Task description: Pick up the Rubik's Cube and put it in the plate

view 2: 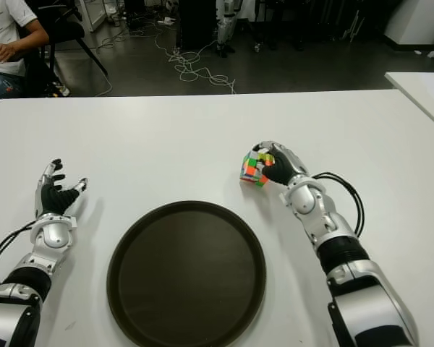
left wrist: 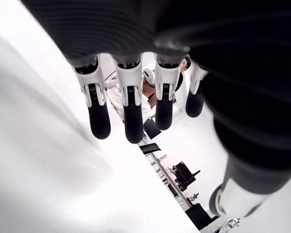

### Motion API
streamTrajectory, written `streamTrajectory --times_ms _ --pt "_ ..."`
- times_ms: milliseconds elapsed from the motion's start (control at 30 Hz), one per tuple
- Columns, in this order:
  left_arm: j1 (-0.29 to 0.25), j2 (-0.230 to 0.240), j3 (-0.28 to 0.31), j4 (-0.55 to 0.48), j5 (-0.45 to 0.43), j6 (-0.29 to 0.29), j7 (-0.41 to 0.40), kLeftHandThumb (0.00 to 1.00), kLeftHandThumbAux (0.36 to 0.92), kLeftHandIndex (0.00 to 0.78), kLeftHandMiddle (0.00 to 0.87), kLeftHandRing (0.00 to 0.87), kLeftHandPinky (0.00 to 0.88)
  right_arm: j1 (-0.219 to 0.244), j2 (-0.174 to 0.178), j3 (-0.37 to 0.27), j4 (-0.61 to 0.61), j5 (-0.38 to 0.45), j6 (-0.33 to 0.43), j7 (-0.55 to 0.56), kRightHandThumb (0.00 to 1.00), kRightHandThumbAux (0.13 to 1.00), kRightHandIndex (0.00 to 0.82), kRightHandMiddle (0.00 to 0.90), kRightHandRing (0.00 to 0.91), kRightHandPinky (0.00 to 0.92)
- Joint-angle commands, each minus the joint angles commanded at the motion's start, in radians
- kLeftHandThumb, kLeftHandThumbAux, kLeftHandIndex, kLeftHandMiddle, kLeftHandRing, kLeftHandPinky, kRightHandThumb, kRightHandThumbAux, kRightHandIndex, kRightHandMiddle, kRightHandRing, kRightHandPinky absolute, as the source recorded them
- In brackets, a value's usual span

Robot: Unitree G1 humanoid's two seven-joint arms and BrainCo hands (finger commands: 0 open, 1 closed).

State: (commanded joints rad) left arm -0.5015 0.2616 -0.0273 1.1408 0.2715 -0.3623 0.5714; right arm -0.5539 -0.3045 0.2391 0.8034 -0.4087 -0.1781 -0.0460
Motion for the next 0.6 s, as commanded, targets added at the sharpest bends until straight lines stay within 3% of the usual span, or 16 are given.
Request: streamTrajectory --times_ms 133,600 --pt "0.000 -0.001 -0.001 -0.002 0.000 0.003 0.001 0.150 0.731 0.102 0.147 0.151 0.157 0.000 0.002 -0.001 -0.001 -0.001 -0.001 0.001 0.694 0.726 0.433 0.765 0.772 0.773" --pt "-0.001 0.000 0.000 0.002 -0.006 -0.002 -0.009 0.154 0.720 0.095 0.142 0.155 0.175 0.002 0.003 -0.006 0.001 0.000 -0.013 -0.002 0.694 0.726 0.432 0.755 0.764 0.763"
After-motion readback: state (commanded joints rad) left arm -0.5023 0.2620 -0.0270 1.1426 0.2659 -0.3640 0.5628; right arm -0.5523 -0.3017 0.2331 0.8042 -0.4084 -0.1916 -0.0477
